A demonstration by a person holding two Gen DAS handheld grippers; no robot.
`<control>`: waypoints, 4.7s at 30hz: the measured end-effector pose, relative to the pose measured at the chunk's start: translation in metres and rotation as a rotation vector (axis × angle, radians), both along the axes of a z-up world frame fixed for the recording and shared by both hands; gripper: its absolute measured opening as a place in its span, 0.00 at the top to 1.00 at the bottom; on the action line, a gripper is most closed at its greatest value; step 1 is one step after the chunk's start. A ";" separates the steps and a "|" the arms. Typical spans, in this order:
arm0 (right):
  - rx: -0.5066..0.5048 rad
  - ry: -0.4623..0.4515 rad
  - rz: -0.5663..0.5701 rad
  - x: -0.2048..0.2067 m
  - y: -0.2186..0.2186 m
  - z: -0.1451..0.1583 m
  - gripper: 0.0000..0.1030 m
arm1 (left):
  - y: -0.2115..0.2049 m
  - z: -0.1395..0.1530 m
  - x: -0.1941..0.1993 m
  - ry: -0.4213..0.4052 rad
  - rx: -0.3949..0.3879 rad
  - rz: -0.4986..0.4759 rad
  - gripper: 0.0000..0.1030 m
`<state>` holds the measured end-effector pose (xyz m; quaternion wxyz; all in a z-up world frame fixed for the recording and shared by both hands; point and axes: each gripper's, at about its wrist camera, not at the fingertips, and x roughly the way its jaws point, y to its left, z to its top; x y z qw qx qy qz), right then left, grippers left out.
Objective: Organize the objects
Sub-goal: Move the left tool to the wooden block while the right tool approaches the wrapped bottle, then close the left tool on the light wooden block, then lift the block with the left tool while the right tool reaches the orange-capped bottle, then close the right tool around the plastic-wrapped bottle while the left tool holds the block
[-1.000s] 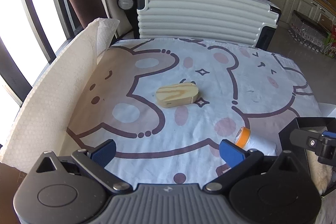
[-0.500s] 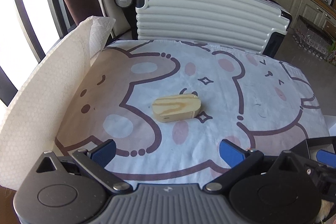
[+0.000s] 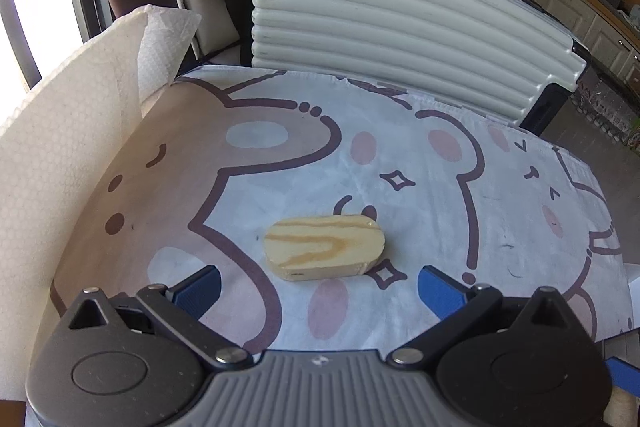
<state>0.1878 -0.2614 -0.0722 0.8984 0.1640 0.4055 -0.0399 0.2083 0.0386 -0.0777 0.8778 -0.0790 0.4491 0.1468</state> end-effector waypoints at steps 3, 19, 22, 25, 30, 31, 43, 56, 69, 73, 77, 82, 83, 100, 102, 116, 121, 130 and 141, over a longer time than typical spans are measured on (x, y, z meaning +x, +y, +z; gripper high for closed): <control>-0.011 0.006 0.022 0.003 0.001 -0.004 0.08 | -0.001 -0.008 0.014 0.010 0.038 -0.020 0.00; -0.014 0.018 0.057 0.002 0.003 -0.006 0.09 | 0.018 -0.028 0.059 -0.053 0.062 -0.035 0.06; -0.019 0.019 0.061 0.001 0.004 -0.005 0.09 | 0.018 -0.031 0.066 -0.042 0.076 -0.023 0.07; -0.018 0.020 0.060 0.000 0.005 -0.005 0.09 | 0.018 -0.036 0.073 -0.025 0.094 -0.016 0.07; -0.022 0.024 0.062 0.000 0.004 -0.005 0.09 | 0.011 -0.049 0.074 0.031 0.084 -0.059 0.16; -0.022 0.025 0.060 0.000 0.004 -0.006 0.09 | 0.010 -0.050 0.071 0.023 0.071 -0.057 0.17; -0.001 0.032 0.047 -0.002 0.002 -0.008 0.09 | 0.011 -0.051 0.041 0.024 0.000 -0.056 0.20; 0.030 0.035 0.011 -0.003 -0.003 -0.013 0.09 | 0.022 -0.039 -0.008 0.064 -0.157 0.093 0.20; 0.017 0.030 0.050 -0.003 0.007 -0.017 0.09 | 0.014 -0.044 -0.041 0.104 -0.243 0.105 0.13; 0.009 0.040 0.056 -0.001 0.008 -0.020 0.09 | 0.009 -0.047 -0.050 0.119 -0.261 0.102 0.13; -0.003 0.049 0.072 0.002 0.010 -0.024 0.09 | 0.005 -0.045 -0.056 0.115 -0.260 0.089 0.13; -0.033 0.079 0.096 0.006 0.016 -0.030 0.10 | -0.007 -0.036 -0.062 0.099 -0.150 -0.010 0.13; -0.035 0.083 0.103 0.007 0.017 -0.031 0.10 | -0.013 -0.033 -0.063 0.092 -0.087 -0.065 0.13; -0.098 0.124 0.192 0.009 0.030 -0.040 0.15 | -0.028 -0.048 -0.077 0.194 0.056 -0.339 0.28; -0.068 0.142 0.212 0.009 0.031 -0.039 0.17 | -0.027 -0.048 -0.077 0.220 0.034 -0.345 0.28; -0.008 0.190 0.263 0.009 0.035 -0.025 0.44 | -0.034 -0.044 -0.076 0.312 0.045 -0.385 0.51; -0.199 0.195 0.313 0.015 0.054 -0.037 0.39 | -0.041 -0.051 -0.070 0.300 0.095 -0.398 0.50; -0.219 0.163 0.224 0.028 0.048 -0.049 0.34 | -0.042 -0.053 -0.061 0.252 0.092 -0.377 0.47; -0.147 0.202 0.252 0.034 0.053 -0.049 0.52 | -0.040 -0.050 -0.059 0.282 0.065 -0.332 0.50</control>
